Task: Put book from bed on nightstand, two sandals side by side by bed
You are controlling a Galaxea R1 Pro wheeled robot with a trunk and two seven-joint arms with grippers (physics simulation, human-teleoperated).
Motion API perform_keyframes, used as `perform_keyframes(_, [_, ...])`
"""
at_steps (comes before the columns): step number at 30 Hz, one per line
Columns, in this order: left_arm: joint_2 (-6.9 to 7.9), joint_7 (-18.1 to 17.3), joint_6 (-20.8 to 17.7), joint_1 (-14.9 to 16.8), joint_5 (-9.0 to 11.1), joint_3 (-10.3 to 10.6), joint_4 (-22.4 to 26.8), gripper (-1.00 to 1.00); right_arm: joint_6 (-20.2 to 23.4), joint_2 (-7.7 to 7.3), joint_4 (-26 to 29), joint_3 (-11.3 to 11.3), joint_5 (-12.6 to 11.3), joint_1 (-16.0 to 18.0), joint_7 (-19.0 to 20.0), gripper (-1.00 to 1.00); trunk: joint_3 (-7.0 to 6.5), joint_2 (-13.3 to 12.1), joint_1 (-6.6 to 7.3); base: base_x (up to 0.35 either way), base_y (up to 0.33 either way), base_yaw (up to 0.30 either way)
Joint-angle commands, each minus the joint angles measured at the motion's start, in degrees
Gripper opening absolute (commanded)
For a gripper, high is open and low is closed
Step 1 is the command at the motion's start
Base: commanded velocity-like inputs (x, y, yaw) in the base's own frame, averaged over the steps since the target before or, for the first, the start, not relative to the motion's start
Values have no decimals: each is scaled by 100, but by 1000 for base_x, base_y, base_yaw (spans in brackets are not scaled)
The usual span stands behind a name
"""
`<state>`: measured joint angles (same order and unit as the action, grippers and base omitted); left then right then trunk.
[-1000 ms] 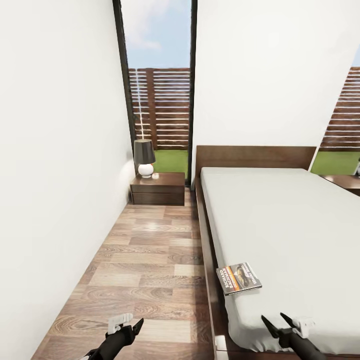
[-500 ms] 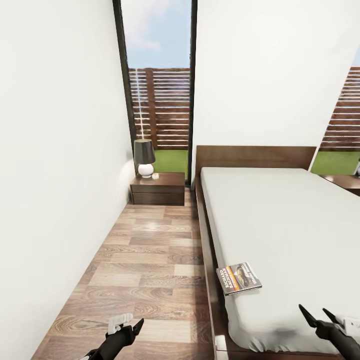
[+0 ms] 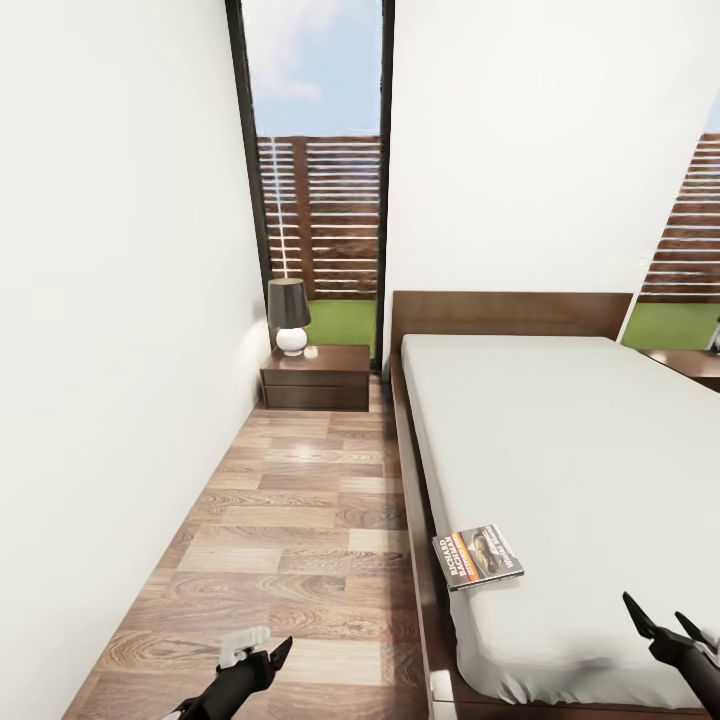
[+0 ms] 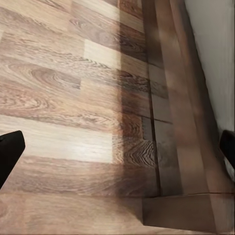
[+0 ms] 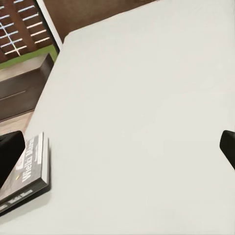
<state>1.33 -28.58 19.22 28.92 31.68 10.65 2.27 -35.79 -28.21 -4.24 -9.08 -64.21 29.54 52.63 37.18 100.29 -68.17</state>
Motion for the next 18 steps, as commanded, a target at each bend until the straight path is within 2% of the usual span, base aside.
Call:
perform_keyframes(1, [-3,-150,12,6,55,41,-7,100,-19,1,-14,-43,-59,13,34,100,6,3,1,0,0,0])
perform_keyframes(3, [-8,-459,-160,8,57,23,51,100,-13,-2,9,-28,-63,21,30,100,6,3,1,0,0,0])
perform_keyframes(6, [-10,-567,-665,8,57,23,589,100,-14,-7,46,-12,-65,30,29,100,6,3,1,0,0,0])
perform_keyframes(8, [-6,-589,-1157,8,62,21,1090,100,-14,-9,142,-9,-65,33,28,100,6,3,1,0,0,0])
perform_keyframes(13, [19,-605,-2797,8,126,-10,2729,100,-12,-8,299,-7,-65,34,28,100,6,3,1,0,0,0])
perform_keyframes(14, [24,-606,-2954,8,168,-20,2902,100,-11,-8,303,-7,-65,34,28,100,6,3,1,0,0,0])
perform_keyframes(16, [63,-609,-3590,10,505,-84,3476,100,-9,-19,312,-6,-65,34,28,100,6,3,1,0,0,0])
perform_keyframes(17, [82,-613,-3742,15,626,-101,3588,100,-9,-28,313,-6,-65,34,28,100,6,3,1,0,0,0])
perform_keyframes(18, [128,-623,-4025,29,899,-125,3765,100,-8,-46,315,-6,-65,34,28,100,6,3,1,0,0,0])
